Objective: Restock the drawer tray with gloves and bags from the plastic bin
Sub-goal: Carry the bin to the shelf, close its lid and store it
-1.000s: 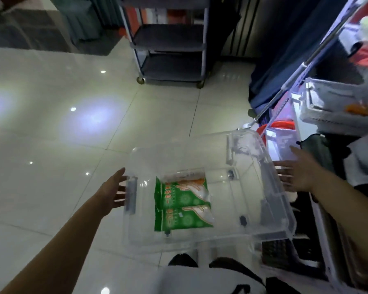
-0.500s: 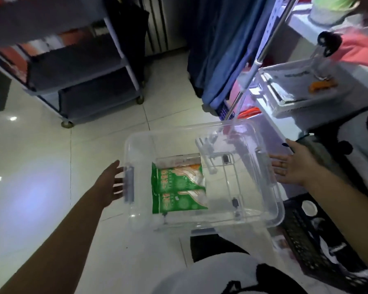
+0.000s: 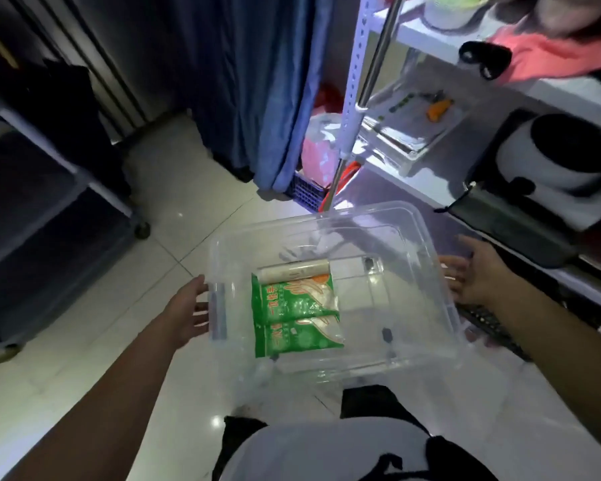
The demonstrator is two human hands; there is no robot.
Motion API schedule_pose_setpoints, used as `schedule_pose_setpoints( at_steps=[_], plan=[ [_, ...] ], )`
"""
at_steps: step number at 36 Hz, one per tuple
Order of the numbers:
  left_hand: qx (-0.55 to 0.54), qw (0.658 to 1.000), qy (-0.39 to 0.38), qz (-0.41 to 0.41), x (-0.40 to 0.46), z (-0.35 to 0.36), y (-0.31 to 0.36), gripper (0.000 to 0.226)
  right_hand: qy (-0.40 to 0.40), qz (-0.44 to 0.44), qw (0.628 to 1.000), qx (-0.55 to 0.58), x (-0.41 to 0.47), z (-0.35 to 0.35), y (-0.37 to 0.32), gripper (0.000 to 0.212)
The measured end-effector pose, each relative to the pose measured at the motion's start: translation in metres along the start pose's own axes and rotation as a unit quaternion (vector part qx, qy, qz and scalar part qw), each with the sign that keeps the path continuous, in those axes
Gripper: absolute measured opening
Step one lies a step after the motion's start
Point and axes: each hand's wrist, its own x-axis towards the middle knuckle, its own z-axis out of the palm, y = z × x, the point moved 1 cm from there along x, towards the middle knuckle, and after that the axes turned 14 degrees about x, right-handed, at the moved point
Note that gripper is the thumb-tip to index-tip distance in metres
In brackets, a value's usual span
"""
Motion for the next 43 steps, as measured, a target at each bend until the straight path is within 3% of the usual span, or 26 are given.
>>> schedule_pose_setpoints(
  at_steps=[6, 10, 22, 27, 31, 36, 39, 43],
  plan=[
    [0.115, 0.991, -0.060, 0.027, 0.036, -0.026, 0.047, 0.045, 0.046, -0.025, 0.994, 0.099, -0.038, -0.026, 0.072, 0.049],
    [0.184, 0.976, -0.112, 0.039, 0.046, -0.022, 0.068, 0.046, 0.154, -0.052, 0.982, 0.093, -0.064, -0.041, 0.107, 0.052],
    [0.326, 0.930, -0.167, 0.038, 0.053, 0.072, 0.080, 0.055, 0.235, -0.063, 0.960, 0.139, -0.071, -0.120, 0.178, 0.053],
    [0.358, 0.921, -0.146, 0.038, 0.079, 0.122, 0.061, 0.053, 0.229, -0.043, 0.964, 0.132, -0.038, -0.163, 0.199, 0.052],
    [0.412, 0.901, -0.123, 0.054, 0.116, 0.158, 0.039, 0.052, 0.304, -0.079, 0.943, 0.109, 0.006, -0.181, 0.230, 0.055],
    [0.456, 0.877, -0.145, 0.040, 0.173, 0.200, 0.015, 0.035, 0.375, -0.090, 0.921, 0.056, 0.068, -0.187, 0.258, 0.058],
    [0.465, 0.871, -0.150, 0.046, 0.217, 0.228, 0.006, 0.024, 0.384, -0.088, 0.918, 0.053, 0.111, -0.200, 0.265, 0.042],
    [0.493, 0.850, -0.173, 0.063, 0.295, 0.271, -0.002, 0.034, 0.378, -0.088, 0.916, 0.099, 0.182, -0.220, 0.267, 0.047]
  ],
)
